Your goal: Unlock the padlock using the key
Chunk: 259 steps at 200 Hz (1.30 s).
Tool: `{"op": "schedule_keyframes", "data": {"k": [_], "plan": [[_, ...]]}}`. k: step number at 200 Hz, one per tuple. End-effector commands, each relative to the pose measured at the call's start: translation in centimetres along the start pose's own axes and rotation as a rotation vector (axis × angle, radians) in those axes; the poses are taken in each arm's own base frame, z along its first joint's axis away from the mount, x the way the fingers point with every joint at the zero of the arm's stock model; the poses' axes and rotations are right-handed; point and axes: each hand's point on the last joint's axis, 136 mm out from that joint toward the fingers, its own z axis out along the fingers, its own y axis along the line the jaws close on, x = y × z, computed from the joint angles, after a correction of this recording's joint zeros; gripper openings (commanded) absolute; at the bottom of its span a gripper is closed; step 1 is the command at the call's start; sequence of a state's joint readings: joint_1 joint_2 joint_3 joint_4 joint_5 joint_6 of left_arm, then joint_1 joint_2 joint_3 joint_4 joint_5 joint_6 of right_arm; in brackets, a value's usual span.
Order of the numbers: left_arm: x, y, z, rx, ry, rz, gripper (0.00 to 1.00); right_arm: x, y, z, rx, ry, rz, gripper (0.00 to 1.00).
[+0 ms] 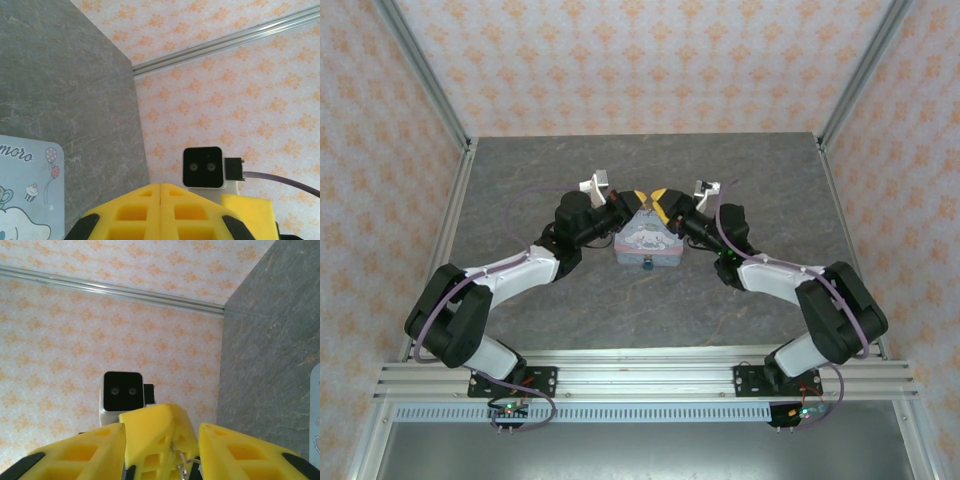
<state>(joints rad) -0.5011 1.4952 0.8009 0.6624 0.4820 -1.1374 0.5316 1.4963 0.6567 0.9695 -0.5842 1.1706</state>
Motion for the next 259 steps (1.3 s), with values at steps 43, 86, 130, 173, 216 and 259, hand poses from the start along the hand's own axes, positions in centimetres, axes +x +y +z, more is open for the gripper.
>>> {"op": "schedule_keyframes", "data": {"k": [43, 86, 130, 173, 216, 259], "plan": [[-0.5, -1.3, -0.4, 0.051, -0.014, 0.0, 0.0, 0.7, 1.5, 0.8, -0.055, 0.017, -0.041, 0.42], [-0.5, -1.3, -0.4, 0.045, -0.017, -0.001, 0.0, 1.1, 1.5, 0.6, -0.054, 0.026, -0.044, 0.37], [-0.6, -1.5, -0.4, 0.046, -0.02, 0.0, 0.0, 1.3, 1.3, 0.5, -0.045, 0.027, -0.041, 0.3], [-0.4, -1.6, -0.4, 0.043, -0.019, 0.003, 0.0, 1.3, 1.0, 0.3, -0.035, 0.021, -0.038, 0.24], [-0.5, -1.6, -0.4, 0.041, -0.025, 0.004, 0.0, 1.6, 0.8, 0.0, -0.032, 0.03, -0.038, 0.28], [-0.5, -1.6, -0.3, 0.038, -0.029, 0.003, 0.0, 1.9, 0.6, -0.1, -0.031, 0.041, -0.036, 0.32]]}}
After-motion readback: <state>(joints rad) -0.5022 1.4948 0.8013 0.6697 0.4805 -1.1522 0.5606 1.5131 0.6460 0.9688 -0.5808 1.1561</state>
